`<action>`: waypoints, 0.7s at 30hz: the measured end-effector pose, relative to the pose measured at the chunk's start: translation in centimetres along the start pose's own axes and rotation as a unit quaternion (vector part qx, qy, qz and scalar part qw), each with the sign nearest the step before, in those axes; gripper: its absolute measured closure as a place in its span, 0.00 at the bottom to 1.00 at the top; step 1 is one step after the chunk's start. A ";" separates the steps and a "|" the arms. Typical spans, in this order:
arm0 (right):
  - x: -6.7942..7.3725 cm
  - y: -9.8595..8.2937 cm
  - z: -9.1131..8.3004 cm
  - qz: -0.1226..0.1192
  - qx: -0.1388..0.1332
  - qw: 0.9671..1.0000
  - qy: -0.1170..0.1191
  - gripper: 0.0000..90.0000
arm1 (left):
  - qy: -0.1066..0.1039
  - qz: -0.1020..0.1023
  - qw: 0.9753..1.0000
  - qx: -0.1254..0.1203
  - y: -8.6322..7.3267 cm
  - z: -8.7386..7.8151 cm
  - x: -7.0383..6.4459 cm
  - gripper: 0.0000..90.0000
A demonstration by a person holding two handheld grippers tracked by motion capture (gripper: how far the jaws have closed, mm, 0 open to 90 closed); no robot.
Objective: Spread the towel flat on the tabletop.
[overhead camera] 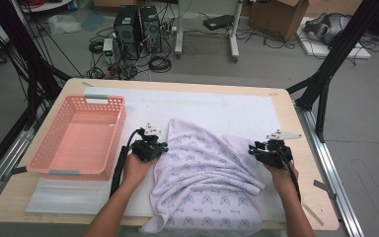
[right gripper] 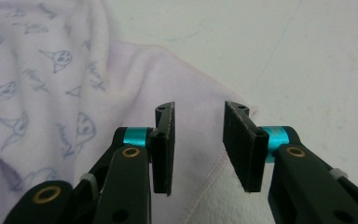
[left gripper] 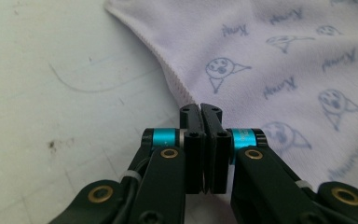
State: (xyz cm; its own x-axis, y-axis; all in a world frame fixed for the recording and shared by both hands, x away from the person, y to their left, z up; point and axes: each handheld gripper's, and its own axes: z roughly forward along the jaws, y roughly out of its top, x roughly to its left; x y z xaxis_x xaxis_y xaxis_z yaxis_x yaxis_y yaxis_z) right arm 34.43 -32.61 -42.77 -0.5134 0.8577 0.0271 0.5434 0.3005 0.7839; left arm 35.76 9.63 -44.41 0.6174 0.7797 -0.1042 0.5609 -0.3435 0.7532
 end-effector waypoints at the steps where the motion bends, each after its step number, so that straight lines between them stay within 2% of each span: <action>1: -0.1 0.3 0.3 0.001 0.002 1.000 0.000 0.71 | -0.004 0.002 1.000 0.007 -0.1 -0.3 0.0 0.97; 5: -0.1 1.7 1.9 -0.008 0.011 1.000 0.001 0.69 | -0.011 -0.004 1.000 -0.006 -0.9 -1.6 -0.5 0.97; 8: 0.0 3.1 3.6 -0.013 0.018 1.000 0.012 0.67 | -0.019 -0.002 1.000 -0.002 -1.4 -2.3 -0.6 0.97; 10: 0.3 3.9 5.1 -0.029 0.035 0.999 0.014 0.65 | -0.023 -0.005 1.000 -0.008 -1.8 -2.8 -0.6 0.97; 13: 0.8 4.2 7.1 -0.043 0.065 0.997 0.031 0.65 | -0.028 -0.012 0.999 -0.009 -2.6 -3.3 -0.5 0.97; 14: 1.0 4.3 7.5 -0.053 0.065 0.996 0.029 0.68 | -0.032 -0.015 0.999 -0.008 -2.9 -3.4 -0.4 0.97; 15: 1.1 4.4 7.6 -0.057 0.063 0.996 0.027 0.75 | -0.033 -0.021 0.999 -0.010 -3.1 -3.5 -0.4 0.97; 16: 1.0 4.5 7.5 -0.064 0.066 0.995 0.028 0.94 | -0.036 -0.023 0.999 -0.009 -3.3 -3.5 -0.3 0.97; 17: 0.8 4.6 7.5 -0.071 0.075 0.994 0.030 0.98 | -0.038 -0.028 0.999 -0.010 -3.5 -3.6 -0.2 0.97; 19: 0.3 4.8 7.2 -0.079 0.076 0.994 -0.013 0.98 | -0.042 -0.028 0.999 -0.008 -3.6 -3.7 -0.1 0.97; 20: -0.3 4.8 6.9 -0.065 0.068 0.995 -0.033 0.98 | -0.044 -0.031 0.999 -0.008 -3.5 -3.7 -0.1 0.97; 21: -0.8 4.7 6.7 -0.049 0.058 0.996 -0.043 0.98 | -0.049 -0.031 0.998 -0.009 -3.4 -3.6 -0.1 0.97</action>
State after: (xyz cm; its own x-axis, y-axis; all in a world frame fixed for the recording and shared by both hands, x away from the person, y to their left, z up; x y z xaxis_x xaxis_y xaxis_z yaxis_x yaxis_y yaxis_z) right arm 41.85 -29.09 -43.24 -0.5116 0.8529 -0.1040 0.5686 0.4269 0.7032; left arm 31.82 12.61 -44.65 0.6332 0.7439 -0.2138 0.5906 -0.2858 0.7547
